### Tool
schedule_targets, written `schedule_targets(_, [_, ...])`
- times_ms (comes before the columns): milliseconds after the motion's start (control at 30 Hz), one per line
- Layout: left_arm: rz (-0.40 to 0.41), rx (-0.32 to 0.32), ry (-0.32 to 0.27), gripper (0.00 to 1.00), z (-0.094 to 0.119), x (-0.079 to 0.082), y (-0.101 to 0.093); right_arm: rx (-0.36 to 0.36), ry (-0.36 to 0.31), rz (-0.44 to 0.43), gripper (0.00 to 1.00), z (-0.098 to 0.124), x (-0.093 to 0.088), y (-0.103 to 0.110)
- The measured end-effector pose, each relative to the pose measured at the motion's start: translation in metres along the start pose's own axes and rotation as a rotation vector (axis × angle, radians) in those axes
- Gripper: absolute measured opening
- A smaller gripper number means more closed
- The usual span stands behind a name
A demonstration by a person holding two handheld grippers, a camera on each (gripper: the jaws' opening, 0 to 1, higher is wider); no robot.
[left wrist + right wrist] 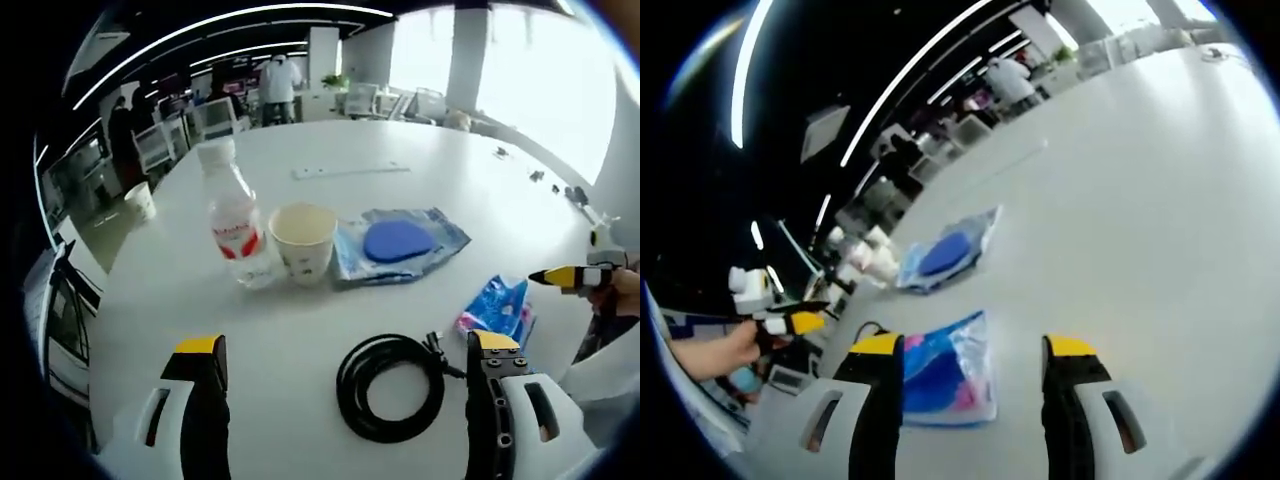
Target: Arrange the tabletop items into an orderly group along one side of the table until the central work area is clear of visible clutter.
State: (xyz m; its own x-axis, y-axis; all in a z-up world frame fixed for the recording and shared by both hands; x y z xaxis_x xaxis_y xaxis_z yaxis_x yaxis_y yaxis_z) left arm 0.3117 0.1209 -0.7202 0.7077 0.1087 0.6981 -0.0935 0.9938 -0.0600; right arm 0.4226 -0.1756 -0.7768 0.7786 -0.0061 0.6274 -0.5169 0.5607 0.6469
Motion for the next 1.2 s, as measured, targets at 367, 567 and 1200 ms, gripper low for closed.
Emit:
schedule_targets(367, [-0.023,-0.071,0.023,0.96,-0.006,-0.013,-0.033,0.004,0.013,0.01,0.52,0.003,-0.005,0.002])
schedule_targets(567, [-0.04,-0.114,0.042,0.95,-0.009,-0.022,-0.058,0.008,0.023,0.015,0.52,0.004,-0.007,0.004])
schedule_targets(1200, [-0.028,-0.163,0.04,0.94,-0.013,-0.035,-0.104,0.029,0.087,0.08,0.51,0.009,-0.007,0.002])
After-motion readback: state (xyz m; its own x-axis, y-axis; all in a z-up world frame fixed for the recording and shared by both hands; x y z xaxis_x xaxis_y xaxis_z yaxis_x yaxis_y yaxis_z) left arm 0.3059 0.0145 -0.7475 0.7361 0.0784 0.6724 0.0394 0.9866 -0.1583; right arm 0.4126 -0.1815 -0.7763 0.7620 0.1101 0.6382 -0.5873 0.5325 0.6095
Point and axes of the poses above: the point that each gripper's makers call its tool centre point, and the gripper's own axes: z roughly backward along the fingers, y roughly to its left, x roughly out of its top, the point moved 4 cm from there along z, roughly backward along the fingers, and after that the axes turned 1 degree about y, right-handed, at the moved point
